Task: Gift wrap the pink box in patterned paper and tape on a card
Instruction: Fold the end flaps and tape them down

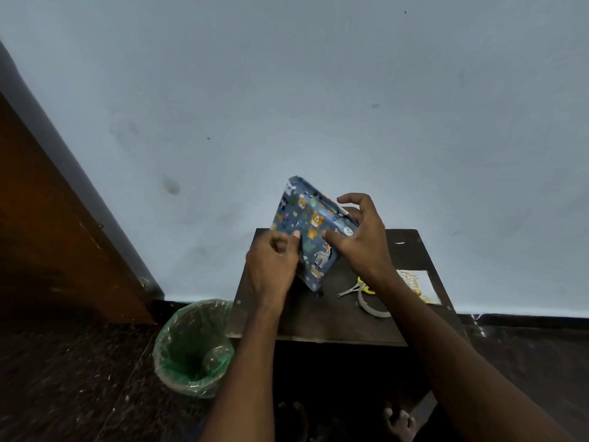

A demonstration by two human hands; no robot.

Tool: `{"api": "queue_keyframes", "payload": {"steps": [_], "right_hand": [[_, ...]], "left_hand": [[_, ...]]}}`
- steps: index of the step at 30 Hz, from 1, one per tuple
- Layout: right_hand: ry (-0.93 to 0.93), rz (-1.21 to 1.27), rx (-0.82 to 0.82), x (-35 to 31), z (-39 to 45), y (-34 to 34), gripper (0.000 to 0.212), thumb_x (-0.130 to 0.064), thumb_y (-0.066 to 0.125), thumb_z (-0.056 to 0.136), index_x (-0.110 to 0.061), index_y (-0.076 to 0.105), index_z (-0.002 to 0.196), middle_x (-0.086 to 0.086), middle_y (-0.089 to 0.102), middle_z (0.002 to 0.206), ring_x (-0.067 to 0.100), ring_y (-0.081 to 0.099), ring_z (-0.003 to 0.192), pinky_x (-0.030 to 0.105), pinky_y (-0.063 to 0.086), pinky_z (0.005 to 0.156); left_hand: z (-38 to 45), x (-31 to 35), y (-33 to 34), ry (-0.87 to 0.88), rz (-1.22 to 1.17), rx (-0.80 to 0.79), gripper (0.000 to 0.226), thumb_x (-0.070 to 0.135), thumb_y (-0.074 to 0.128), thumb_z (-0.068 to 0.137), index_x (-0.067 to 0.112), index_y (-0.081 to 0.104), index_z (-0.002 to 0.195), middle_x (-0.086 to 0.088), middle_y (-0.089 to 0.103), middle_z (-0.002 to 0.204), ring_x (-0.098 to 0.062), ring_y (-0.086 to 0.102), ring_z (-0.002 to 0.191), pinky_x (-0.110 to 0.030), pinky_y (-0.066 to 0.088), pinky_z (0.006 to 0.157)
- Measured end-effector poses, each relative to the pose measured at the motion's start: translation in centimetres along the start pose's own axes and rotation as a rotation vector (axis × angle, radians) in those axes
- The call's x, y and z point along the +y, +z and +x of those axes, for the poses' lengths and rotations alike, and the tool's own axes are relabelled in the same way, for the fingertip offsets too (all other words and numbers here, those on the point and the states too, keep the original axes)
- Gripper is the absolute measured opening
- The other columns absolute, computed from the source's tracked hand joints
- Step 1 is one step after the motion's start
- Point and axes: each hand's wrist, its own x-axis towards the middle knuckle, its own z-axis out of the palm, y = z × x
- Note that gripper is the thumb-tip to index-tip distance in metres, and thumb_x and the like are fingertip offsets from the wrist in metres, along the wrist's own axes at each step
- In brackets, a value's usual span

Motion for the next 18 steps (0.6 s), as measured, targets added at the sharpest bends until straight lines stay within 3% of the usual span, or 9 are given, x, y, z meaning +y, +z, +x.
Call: {"api": "queue_keyframes", "payload": {"steps": [2,5,8,10,13,16,18], "right_hand": [[0.001,0.007,-0.077,0.0,0.5,-0.5,0.061,0.003,0.083,0.074,-0.026,0.056,0.120,0.007,0.071,0.114,0.018,0.075,0.097,0.043,0.063,0.076],[0.030,0.071,-0.203,0.0,0.9,-0.9,0.062,0.000,0.088,0.073,-0.026,0.057,0.120,0.014,0.070,0.116,0.029,0.074,0.102,0.051,0.064,0.079],[0.015,0.103,-0.245,-0.1,1.0,-0.8,0.059,0.004,0.090,0.072,-0.023,0.062,0.116,0.012,0.071,0.117,0.030,0.073,0.105,0.050,0.064,0.083],[-0.003,0.133,-0.225,0.0,1.1,-0.7,0.055,0.006,0.089,0.072,-0.017,0.065,0.115,0.011,0.072,0.116,0.030,0.073,0.106,0.051,0.063,0.087],[-0.016,0.126,-0.190,0.0,1.4,-0.8,0.047,0.006,0.087,0.076,-0.012,0.069,0.115,0.009,0.074,0.112,0.027,0.073,0.101,0.047,0.063,0.087],[-0.020,0.088,-0.196,0.1,1.4,-0.8,0.037,0.005,0.082,0.083,-0.014,0.072,0.113,0.005,0.076,0.108,0.019,0.074,0.094,0.043,0.063,0.083],[-0.049,0.051,-0.200,0.3,1.3,-0.7,0.034,0.002,0.079,0.087,-0.018,0.073,0.114,0.002,0.076,0.111,0.025,0.075,0.095,0.048,0.063,0.084]], "left_hand": [[0.7,-0.2,-0.1,0.059,-0.205,0.034,0.050,0.061,0.074,0.088,0.030,0.063,0.126,0.011,0.065,0.123,-0.007,0.064,0.109,-0.035,0.056,0.093],[0.8,-0.4,-0.6,0.067,-0.443,-0.044,0.072,0.057,0.073,0.092,0.036,0.045,0.154,0.016,0.052,0.150,0.012,0.053,0.126,-0.022,0.049,0.104],[0.5,0.3,-1.4,0.113,-0.531,-0.092,0.058,0.039,0.076,0.098,0.035,0.049,0.150,0.022,0.063,0.138,0.006,0.063,0.122,-0.018,0.052,0.101],[0.5,0.5,-1.4,0.091,-0.563,-0.045,0.045,0.032,0.077,0.098,0.031,0.058,0.139,0.017,0.070,0.125,-0.001,0.069,0.111,-0.026,0.057,0.095],[-0.1,1.0,-1.0,-0.028,-0.640,-0.023,0.037,0.034,0.077,0.092,0.027,0.061,0.125,0.014,0.072,0.110,-0.003,0.071,0.097,-0.035,0.058,0.085],[-0.5,1.4,-0.8,-0.051,-0.655,-0.007,0.038,0.033,0.075,0.084,0.025,0.060,0.118,0.023,0.069,0.098,0.000,0.067,0.087,-0.034,0.057,0.079],[-0.6,1.7,-0.8,-0.035,-0.647,0.006,0.036,0.030,0.073,0.083,0.023,0.059,0.115,0.024,0.067,0.091,0.000,0.065,0.081,-0.031,0.055,0.075]]}}
